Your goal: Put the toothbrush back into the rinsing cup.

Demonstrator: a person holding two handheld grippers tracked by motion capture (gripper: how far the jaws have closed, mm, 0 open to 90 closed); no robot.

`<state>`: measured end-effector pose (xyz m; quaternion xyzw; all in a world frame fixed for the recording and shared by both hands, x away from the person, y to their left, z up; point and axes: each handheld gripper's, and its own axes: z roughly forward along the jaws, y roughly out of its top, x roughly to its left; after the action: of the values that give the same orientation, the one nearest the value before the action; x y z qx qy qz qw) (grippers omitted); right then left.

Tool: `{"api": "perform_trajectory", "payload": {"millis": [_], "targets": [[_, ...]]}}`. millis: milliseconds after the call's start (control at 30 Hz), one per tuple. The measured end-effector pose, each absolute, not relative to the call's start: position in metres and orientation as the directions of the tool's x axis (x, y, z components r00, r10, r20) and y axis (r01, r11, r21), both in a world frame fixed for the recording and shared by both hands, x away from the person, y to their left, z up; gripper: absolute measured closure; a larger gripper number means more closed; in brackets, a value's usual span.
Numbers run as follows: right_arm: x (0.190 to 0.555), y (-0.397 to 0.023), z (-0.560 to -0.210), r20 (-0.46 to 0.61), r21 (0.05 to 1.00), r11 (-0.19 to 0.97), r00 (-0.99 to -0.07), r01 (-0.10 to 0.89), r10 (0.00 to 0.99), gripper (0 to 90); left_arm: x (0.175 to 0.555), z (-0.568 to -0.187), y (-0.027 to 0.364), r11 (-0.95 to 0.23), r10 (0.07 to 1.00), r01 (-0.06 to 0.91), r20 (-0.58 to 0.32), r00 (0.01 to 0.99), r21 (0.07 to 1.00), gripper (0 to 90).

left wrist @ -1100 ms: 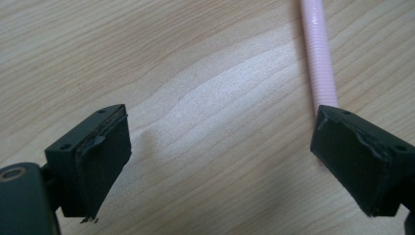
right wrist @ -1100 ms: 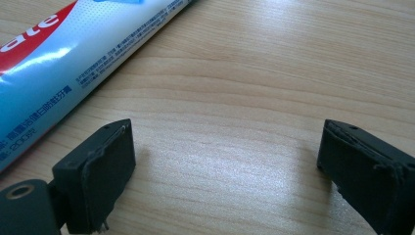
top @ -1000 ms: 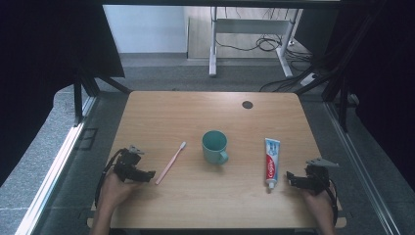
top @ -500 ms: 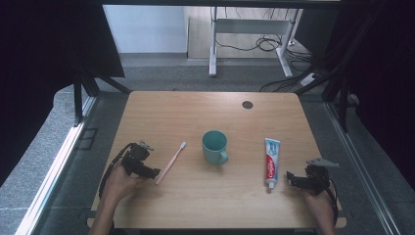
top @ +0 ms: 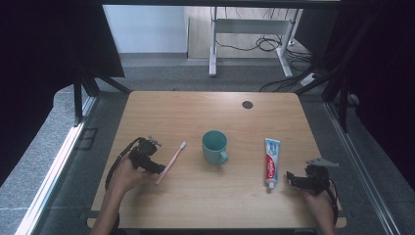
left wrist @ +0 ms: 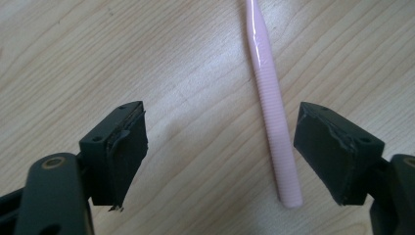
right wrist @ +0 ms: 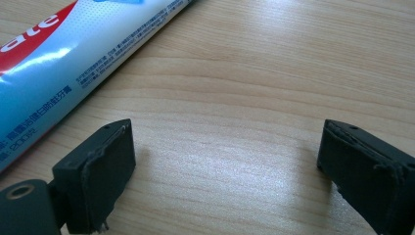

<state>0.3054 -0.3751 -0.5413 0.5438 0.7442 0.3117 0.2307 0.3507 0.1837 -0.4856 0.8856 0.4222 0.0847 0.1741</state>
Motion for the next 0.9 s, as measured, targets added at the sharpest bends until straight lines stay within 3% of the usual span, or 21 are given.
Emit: {"api": "perform_trajectory", "payload": {"millis": [633,900], "targets": [[0.305,-0.375,-0.541,-0.005,0.715,0.218,-0.307,0.664,0.952,6.6,0.378,-0.485,0.151,-0.637,0.744,0.713,-0.007,0.668,0.292,38.6],[0.305,-0.375,-0.541,-0.005,0.715,0.218,-0.307,0.664,0.952,6.5,0.388,-0.49,0.14,-0.649,0.741,0.722,-0.012,0.671,0.24,50.7]]}}
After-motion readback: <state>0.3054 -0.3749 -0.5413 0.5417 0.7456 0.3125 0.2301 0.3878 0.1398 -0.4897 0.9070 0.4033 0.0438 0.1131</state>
